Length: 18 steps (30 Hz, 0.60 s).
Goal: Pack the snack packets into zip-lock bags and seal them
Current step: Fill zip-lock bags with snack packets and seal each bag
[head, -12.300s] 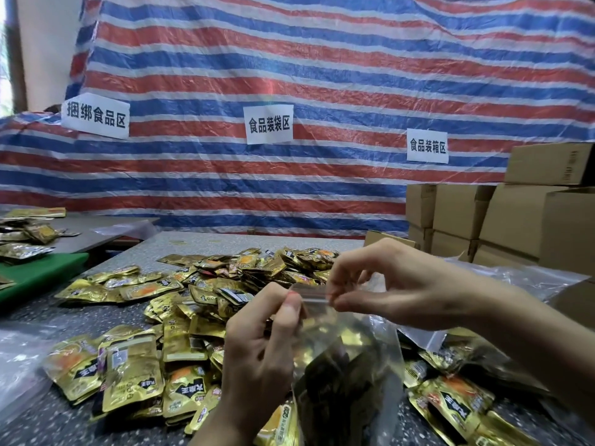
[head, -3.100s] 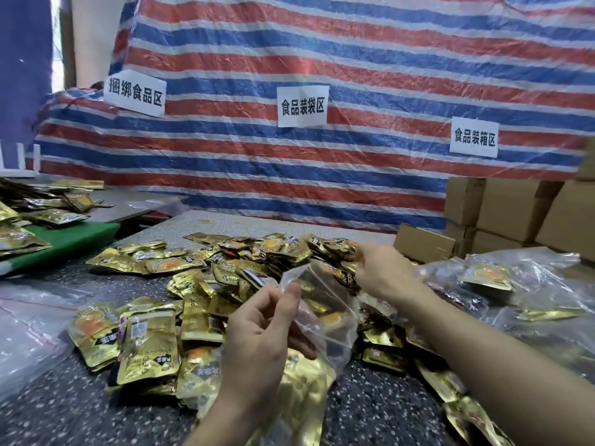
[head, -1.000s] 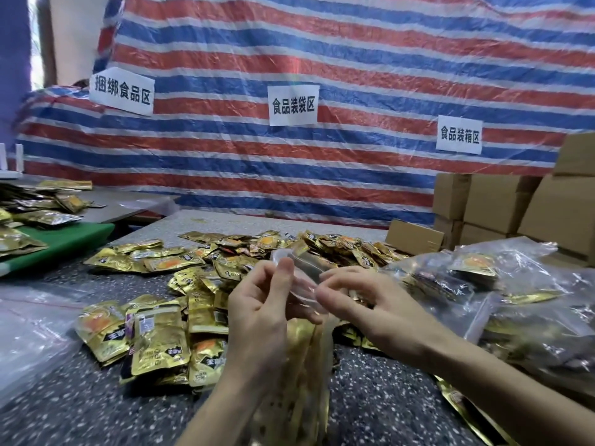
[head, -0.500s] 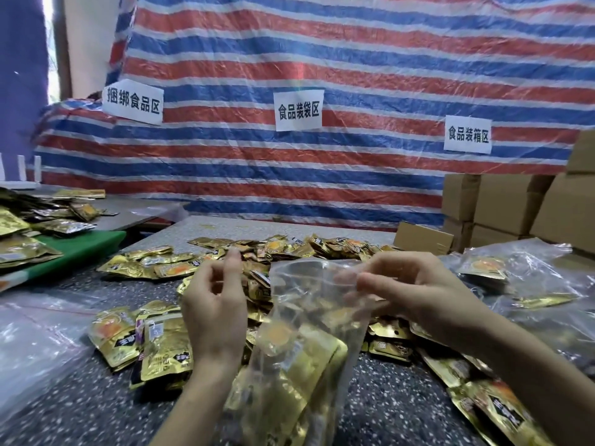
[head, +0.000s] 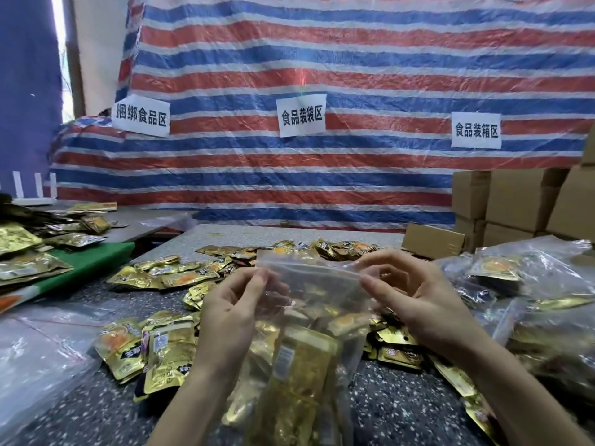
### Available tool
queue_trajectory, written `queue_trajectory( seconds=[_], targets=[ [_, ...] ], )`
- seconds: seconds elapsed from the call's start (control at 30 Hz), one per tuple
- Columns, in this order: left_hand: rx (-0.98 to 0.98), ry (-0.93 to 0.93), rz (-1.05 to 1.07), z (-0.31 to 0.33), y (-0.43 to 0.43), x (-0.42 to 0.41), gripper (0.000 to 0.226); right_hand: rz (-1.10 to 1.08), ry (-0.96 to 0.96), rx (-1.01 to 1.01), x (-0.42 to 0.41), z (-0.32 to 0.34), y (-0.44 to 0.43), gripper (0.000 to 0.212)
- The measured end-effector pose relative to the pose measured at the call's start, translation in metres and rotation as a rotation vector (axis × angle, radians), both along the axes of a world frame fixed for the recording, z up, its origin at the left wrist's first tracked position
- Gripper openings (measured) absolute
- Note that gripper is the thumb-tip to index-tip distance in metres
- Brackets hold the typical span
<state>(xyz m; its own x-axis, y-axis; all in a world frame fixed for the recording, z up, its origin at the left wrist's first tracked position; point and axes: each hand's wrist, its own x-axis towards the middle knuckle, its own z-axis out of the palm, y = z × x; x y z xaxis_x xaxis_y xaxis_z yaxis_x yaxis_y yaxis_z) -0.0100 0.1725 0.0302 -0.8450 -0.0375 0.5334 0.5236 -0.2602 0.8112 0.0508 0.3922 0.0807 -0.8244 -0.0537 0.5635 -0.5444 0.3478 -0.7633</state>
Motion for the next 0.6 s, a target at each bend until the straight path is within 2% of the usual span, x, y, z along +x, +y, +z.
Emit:
queue_trajectory(
  seconds=[0.13,0.23,0.37,0.5,0.6],
  targets=[
    [0.012,0.049,-0.010,0.004,0.000,0.005,0.024,-0.018,-0.089,-0.142,0.003,-0.004,0.010,0.034],
    [0.021,0.072,-0.006,0.006,-0.001,0.008,0.024,-0.001,-0.118,-0.318,0.005,-0.006,0.014,0.035],
    [0.041,0.151,0.018,0.011,-0.003,0.014,0.023,0.018,-0.060,-0.518,0.010,-0.005,0.012,0.039],
    [0.015,0.326,0.131,0.019,-0.010,0.022,0.016,0.046,0.096,-0.519,0.020,0.003,0.011,0.055],
    [-0.175,0.479,0.263,0.022,-0.016,0.023,0.011,0.038,0.156,-0.481,0.026,0.007,0.012,0.064]
  ],
)
